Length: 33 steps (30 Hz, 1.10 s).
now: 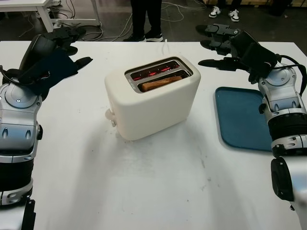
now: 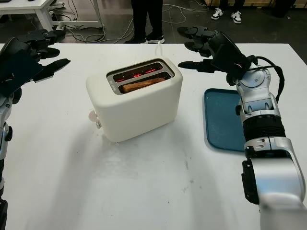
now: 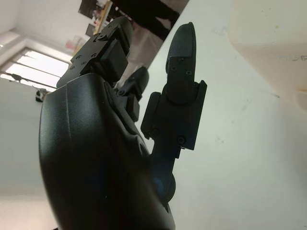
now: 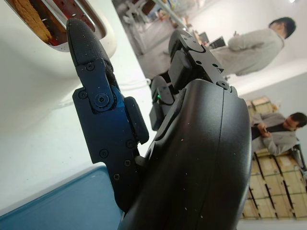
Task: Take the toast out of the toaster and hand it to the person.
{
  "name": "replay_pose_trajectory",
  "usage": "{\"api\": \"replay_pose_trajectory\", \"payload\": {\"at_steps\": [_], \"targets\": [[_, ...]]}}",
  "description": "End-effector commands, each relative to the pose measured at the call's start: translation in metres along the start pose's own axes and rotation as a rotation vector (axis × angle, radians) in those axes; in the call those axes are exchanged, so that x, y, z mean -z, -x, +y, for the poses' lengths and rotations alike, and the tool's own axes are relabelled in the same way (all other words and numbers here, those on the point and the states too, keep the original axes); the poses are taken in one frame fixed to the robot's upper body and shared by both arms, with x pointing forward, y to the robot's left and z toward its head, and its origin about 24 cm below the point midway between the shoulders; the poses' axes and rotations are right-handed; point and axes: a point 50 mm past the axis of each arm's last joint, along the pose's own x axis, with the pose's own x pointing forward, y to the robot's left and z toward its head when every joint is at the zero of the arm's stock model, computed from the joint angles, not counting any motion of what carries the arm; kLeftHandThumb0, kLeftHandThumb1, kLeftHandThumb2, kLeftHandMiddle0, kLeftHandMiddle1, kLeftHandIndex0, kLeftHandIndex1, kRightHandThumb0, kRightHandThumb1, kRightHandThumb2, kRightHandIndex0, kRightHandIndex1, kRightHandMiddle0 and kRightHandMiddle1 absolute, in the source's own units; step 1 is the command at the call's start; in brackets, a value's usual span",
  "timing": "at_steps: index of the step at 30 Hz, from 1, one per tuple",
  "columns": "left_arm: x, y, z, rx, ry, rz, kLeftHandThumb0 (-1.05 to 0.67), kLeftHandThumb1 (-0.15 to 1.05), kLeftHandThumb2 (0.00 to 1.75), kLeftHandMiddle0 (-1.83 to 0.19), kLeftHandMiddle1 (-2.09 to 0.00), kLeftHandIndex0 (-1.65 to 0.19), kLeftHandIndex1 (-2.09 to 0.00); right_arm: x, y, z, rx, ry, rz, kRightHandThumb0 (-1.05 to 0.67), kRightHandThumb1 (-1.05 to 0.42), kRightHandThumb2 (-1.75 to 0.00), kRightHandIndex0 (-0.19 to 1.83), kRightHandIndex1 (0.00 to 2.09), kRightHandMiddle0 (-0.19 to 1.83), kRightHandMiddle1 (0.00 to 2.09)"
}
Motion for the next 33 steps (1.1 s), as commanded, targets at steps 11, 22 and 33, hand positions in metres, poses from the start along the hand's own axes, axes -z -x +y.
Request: {"api": "replay_pose_trajectory", "payload": {"at_steps": [11, 22, 33], "targets": [[0.0012, 0.0019, 0.0017, -0.014, -0.011, 0.005, -0.45, 0.92, 0.25, -0.31, -0.55, -0.49, -0.01, -0.0002, -0.0001, 0.0027, -0.006, -0.015, -0.014, -0.69, -0.85, 0.0, 0.37, 0.0, 0.37, 0.0], [0.0013, 0.0005, 0.0012, -0.008, -0.012, -0.003, -0.48, 0.92, 0.27, -0.31, -0.55, -0.49, 0.0, -0.001, 0.0, 0.002, 0.001, 0.003, -0.008, -0.71, -0.85, 0.0, 0.38, 0.01, 0.38, 0.01], [0.0007, 0.0006, 0.0005, -0.013, 0.008, 0.005, -0.48, 0.92, 0.26, -0.29, -0.56, -0.47, 0.0, -0.0007, 0.0002, 0.002, -0.004, 0.001, -0.013, -0.69, -0.85, 0.0, 0.37, 0.0, 0.37, 0.0]]}}
